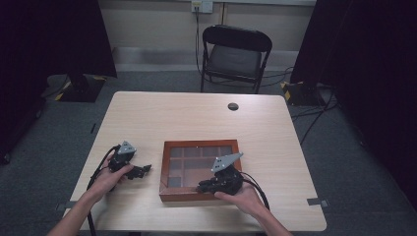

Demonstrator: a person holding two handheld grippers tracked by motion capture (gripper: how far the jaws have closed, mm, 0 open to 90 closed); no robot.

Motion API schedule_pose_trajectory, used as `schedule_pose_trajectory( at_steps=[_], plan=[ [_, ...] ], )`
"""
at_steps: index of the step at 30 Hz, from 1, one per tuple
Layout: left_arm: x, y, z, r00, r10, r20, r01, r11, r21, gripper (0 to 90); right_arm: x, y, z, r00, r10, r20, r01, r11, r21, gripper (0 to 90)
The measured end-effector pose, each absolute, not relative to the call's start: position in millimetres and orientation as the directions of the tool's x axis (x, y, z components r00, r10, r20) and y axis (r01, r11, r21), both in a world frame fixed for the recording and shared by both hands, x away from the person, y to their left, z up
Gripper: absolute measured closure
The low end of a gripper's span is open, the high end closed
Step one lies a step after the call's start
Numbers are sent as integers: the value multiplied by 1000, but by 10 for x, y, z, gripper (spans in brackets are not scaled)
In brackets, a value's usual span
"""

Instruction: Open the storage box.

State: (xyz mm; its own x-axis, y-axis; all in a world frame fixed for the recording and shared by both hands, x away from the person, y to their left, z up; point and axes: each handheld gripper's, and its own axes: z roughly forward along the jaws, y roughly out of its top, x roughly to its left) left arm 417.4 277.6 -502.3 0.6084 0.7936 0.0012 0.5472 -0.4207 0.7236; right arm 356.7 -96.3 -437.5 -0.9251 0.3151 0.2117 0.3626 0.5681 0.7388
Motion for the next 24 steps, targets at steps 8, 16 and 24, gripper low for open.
schedule_pose_trajectory(
  at_steps=[8, 16, 24],
  plan=[
    [4174, 2776, -5023, 608, 794, 1, 548, -420, 723, 59, 3564, -949, -4373, -927, 313, 205, 357, 576, 735, 814],
    [4177, 2777, -5022, 610, 793, 3, 545, -423, 724, 59, 3571, -942, -4361, -925, 316, 209, 363, 579, 731, 814],
    [4176, 2775, -5024, 608, 794, -2, 548, -418, 724, 58, 3558, -918, -4273, -928, 302, 217, 357, 563, 745, 820]
  ],
)
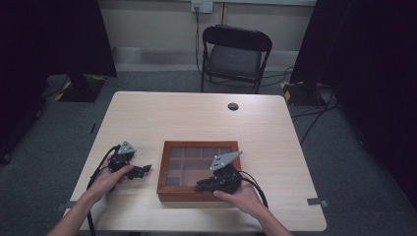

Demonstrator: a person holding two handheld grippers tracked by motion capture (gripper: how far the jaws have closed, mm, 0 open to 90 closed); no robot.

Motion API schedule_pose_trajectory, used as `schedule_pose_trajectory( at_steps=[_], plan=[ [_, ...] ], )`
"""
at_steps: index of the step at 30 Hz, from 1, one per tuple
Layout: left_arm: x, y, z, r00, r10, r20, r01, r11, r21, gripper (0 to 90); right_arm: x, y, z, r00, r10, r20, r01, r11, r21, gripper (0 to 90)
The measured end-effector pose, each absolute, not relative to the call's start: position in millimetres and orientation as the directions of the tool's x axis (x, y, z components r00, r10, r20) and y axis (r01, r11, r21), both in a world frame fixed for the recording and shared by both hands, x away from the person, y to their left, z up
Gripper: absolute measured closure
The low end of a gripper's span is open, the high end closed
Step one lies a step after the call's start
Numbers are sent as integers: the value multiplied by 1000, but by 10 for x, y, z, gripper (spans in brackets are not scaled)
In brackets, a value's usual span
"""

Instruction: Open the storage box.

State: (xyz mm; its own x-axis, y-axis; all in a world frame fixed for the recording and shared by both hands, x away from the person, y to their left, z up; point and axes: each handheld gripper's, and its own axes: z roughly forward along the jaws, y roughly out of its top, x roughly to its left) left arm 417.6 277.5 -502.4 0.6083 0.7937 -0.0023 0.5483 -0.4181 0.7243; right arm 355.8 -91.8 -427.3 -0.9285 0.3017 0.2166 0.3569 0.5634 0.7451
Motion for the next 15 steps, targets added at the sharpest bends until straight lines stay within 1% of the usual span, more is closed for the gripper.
schedule_pose_trajectory(
  at_steps=[15],
  plan=[
    [4183, 2781, -5023, 614, 789, 8, 540, -428, 725, 57, 3581, -934, -4132, -924, 307, 228, 366, 542, 756, 820]
  ],
)
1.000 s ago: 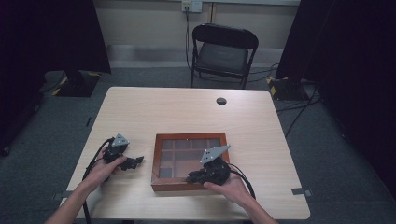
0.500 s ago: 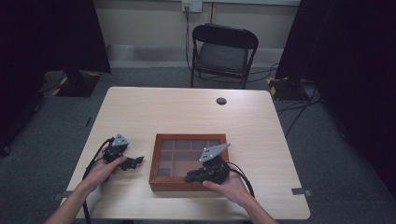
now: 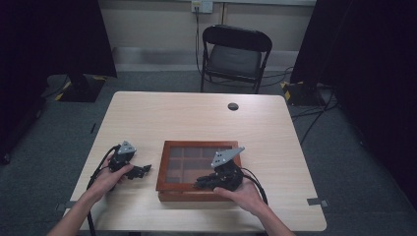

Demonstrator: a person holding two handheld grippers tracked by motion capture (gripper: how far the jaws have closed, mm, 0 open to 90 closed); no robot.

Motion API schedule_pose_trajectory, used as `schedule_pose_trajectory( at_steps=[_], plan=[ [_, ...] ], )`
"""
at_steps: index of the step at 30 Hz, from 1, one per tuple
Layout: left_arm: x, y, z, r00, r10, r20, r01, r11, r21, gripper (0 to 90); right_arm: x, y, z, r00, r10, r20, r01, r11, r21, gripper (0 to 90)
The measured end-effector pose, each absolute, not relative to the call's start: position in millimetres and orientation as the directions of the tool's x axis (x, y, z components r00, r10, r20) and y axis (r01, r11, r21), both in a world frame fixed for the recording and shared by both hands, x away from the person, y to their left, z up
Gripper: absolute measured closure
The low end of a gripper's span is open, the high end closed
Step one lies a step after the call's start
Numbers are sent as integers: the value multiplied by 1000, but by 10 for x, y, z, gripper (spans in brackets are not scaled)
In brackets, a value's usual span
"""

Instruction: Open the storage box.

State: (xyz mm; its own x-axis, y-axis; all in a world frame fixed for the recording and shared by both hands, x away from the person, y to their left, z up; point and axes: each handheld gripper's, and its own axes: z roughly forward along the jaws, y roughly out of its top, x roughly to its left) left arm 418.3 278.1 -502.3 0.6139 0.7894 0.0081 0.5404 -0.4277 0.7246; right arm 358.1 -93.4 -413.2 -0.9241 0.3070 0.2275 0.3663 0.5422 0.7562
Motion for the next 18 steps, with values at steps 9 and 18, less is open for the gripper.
schedule_pose_trajectory(
  at_steps=[9, 18],
  plan=[
    [4181, 2780, -5022, 611, 791, 9, 543, -427, 723, 57, 3590, -942, -4048, -923, 313, 225, 366, 527, 767, 820],
    [4180, 2779, -5023, 611, 791, 5, 544, -425, 724, 57, 3605, -949, -3959, -920, 322, 222, 367, 512, 777, 820]
  ],
)
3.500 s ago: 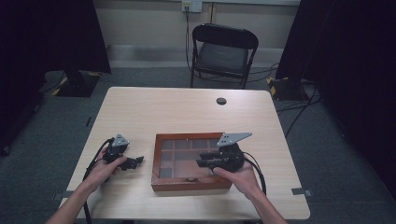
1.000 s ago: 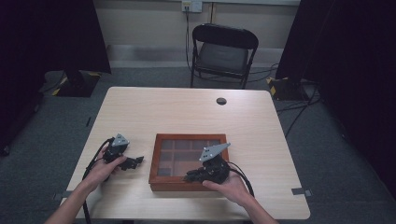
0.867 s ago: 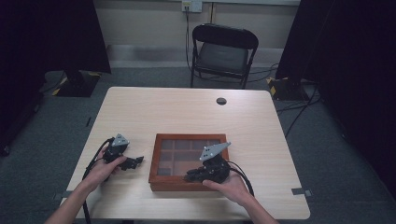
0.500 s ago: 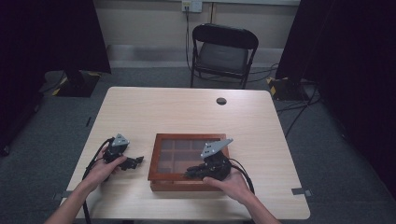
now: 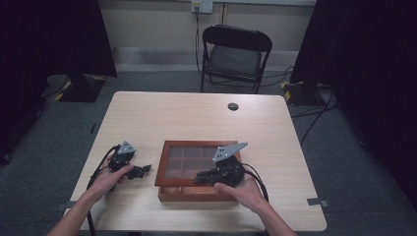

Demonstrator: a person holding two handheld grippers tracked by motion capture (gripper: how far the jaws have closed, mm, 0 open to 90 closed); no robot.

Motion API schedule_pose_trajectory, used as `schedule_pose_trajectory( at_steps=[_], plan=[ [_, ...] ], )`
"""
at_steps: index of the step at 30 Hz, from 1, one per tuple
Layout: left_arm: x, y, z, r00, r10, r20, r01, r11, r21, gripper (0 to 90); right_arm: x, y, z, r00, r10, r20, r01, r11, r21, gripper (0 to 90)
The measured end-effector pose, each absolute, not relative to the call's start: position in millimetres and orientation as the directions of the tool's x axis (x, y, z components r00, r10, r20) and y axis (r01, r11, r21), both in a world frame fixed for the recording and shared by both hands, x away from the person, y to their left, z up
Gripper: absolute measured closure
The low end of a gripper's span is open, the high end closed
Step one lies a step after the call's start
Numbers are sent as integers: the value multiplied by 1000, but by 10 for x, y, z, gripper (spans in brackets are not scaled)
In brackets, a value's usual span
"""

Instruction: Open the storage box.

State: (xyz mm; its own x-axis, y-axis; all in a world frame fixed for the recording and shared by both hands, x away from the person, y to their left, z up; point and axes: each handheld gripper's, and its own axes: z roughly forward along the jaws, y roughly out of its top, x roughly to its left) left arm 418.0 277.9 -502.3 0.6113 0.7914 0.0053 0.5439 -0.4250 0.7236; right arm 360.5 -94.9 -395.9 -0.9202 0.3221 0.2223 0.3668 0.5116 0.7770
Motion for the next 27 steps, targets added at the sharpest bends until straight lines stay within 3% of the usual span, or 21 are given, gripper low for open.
schedule_pose_trajectory(
  at_steps=[27],
  plan=[
    [4183, 2779, -5027, 613, 790, 2, 542, -422, 727, 56, 3681, -957, -3741, -918, 331, 217, 360, 468, 807, 822]
  ],
)
